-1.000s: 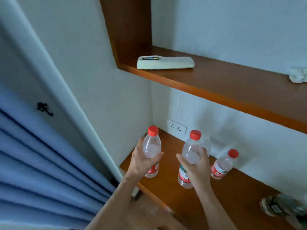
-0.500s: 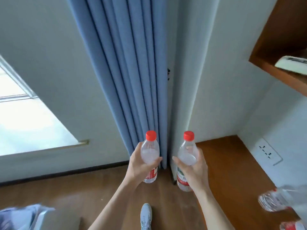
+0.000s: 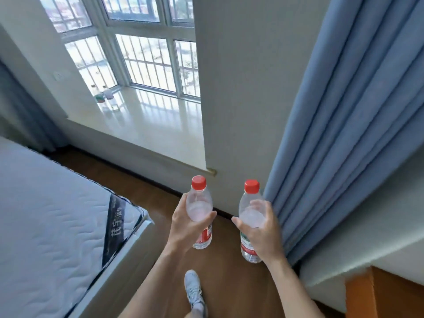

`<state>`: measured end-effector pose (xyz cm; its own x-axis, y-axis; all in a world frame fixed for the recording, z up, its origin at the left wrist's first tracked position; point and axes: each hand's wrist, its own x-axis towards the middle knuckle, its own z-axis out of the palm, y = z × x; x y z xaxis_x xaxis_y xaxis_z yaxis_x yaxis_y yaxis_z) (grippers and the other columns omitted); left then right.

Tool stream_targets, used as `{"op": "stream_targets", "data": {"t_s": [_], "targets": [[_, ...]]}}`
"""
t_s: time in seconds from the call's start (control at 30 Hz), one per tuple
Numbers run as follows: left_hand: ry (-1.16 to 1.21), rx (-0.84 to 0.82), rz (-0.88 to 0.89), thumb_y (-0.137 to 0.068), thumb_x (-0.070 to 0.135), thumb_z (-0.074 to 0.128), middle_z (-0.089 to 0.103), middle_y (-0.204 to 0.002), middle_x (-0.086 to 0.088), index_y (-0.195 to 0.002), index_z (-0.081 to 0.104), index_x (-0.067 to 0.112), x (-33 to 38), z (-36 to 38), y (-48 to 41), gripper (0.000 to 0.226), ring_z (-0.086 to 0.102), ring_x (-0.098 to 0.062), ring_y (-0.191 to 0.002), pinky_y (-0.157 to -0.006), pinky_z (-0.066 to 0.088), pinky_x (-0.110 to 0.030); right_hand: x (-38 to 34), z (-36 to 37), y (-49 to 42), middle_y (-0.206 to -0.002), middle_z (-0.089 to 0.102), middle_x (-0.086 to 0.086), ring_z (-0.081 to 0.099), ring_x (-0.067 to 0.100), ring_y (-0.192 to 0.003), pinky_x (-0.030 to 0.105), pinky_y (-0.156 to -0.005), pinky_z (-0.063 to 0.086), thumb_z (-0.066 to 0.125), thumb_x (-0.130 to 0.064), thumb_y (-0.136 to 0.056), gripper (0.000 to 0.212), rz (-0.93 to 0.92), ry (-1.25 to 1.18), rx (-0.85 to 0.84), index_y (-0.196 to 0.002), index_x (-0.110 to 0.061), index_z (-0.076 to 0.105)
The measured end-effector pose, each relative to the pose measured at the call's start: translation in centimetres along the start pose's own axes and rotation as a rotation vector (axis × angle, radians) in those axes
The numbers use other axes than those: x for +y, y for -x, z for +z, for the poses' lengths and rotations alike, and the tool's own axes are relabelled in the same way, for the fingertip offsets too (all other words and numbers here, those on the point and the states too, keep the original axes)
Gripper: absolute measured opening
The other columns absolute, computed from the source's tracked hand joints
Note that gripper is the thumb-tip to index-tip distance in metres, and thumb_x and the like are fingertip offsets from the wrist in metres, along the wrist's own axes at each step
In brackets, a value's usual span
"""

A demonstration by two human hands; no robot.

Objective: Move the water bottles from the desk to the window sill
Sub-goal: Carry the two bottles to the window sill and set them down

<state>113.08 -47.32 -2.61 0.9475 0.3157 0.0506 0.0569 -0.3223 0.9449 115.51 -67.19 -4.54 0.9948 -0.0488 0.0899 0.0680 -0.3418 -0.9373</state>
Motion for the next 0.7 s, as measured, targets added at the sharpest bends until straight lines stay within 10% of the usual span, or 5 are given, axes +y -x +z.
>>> {"op": "stream_targets", "data": {"t_s": [0.7], "targets": [[-0.004, 0.38, -0.104, -0.075, 0.023, 0.083, 0.057, -0.101, 0.021, -0.108, 0.05, 0.038, -8.3, -20.3, -24.3, 0.048, 0.059, 0.008, -0.095, -0.069, 0.046, -0.009, -10.0, 29.5, -21.1, -0.106, 0.058, -0.024, 0.052, -0.011, -0.095, 0.007, -0.068, 0.037, 0.088, -0.038, -0.068, 0.057, -0.109, 0.061, -0.354, -0.113, -0.028, 0.055]]}}
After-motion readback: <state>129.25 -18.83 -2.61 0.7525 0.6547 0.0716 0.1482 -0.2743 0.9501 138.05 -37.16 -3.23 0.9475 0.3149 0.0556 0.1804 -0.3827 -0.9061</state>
